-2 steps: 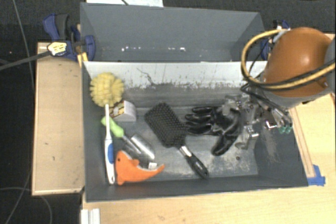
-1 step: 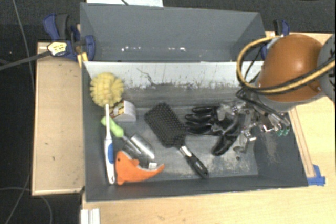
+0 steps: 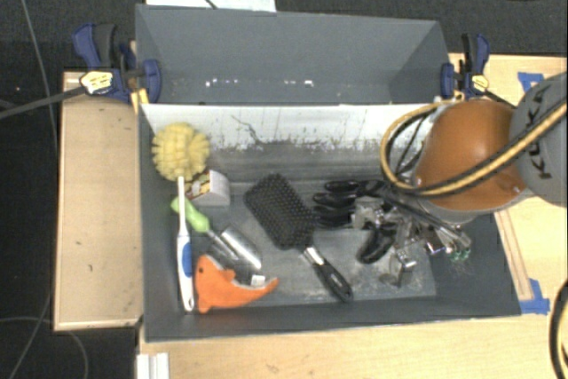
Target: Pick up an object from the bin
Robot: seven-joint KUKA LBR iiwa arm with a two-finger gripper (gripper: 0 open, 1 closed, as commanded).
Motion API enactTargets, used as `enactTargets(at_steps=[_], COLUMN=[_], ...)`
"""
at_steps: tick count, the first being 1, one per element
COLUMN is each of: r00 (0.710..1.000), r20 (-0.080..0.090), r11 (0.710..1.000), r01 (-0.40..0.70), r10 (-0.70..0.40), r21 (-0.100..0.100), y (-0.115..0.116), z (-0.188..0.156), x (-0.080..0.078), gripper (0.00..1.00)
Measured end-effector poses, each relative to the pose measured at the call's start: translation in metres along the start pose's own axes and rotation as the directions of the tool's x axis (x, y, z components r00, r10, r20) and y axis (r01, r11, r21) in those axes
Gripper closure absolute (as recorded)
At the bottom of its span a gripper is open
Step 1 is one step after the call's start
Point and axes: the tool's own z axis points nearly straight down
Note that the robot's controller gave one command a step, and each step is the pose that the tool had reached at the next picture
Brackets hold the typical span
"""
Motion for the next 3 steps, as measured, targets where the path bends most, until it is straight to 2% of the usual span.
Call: enactTargets(at_steps=[1, 2, 3], r00=[1.0, 1.0, 1.0], r20=[-0.005, -0.002, -0.002], r11=[1.0, 1.0, 1.0], r01=[0.001, 0.006, 0.007], r10=[-0.001, -0.006, -0.007], r21=[-0.003, -0.003, -0.003], y=[0.001, 0.002, 0.002], z=[0.002, 0.052, 0.052], x=[0.002, -0.017, -0.017], gripper=[0.0, 1.0, 1.0])
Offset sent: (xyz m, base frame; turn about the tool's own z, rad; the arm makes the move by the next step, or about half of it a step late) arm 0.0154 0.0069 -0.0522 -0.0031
